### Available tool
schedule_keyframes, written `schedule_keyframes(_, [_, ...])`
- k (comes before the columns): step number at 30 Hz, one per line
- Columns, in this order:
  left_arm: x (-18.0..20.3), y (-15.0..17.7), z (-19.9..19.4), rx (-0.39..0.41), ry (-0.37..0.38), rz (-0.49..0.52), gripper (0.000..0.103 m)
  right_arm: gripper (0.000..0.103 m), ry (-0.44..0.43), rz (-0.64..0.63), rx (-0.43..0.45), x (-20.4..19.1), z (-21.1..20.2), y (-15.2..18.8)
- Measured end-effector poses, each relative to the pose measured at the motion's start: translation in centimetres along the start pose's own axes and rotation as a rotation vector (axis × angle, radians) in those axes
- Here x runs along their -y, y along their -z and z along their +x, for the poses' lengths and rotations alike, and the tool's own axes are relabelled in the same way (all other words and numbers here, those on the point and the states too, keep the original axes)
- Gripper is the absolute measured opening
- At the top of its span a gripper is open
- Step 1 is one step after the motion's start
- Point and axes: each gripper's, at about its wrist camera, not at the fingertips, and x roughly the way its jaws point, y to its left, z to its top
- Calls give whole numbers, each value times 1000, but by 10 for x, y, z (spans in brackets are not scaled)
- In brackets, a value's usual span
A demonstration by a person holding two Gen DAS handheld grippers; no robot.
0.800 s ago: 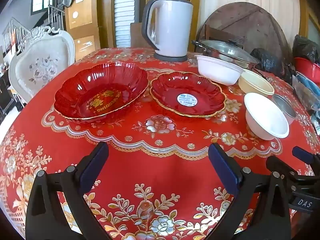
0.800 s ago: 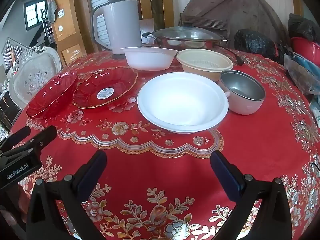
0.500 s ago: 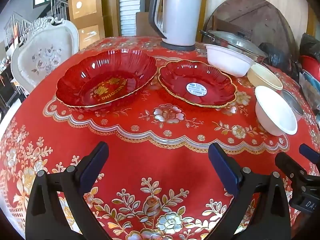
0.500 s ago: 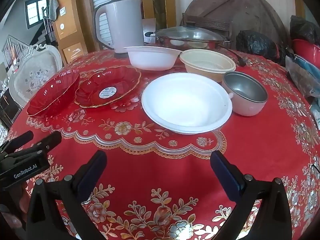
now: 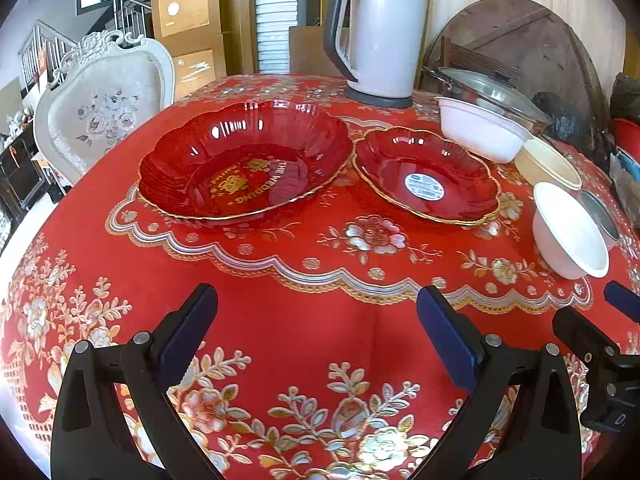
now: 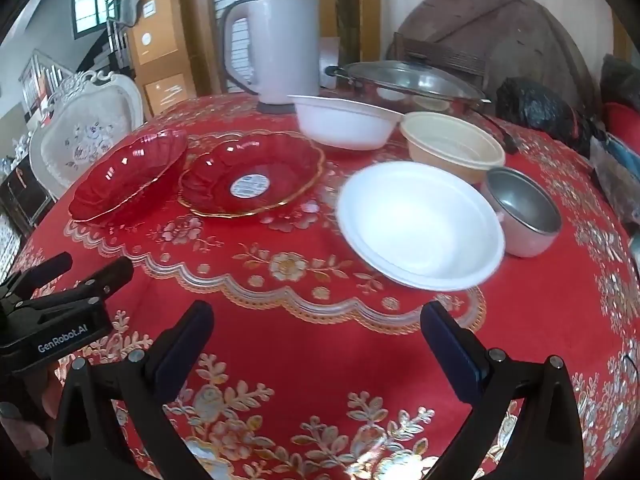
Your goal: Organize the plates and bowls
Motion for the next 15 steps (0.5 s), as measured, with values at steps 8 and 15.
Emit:
schedule_keyframes(8, [-7,1,3,-9,-2,-15,100,103,-18,-24,1,-12,1,-4])
schedule_keyframes(15, [-7,2,4,-12,5,-15,100,103,-20,-28,-1,-16,1,-4])
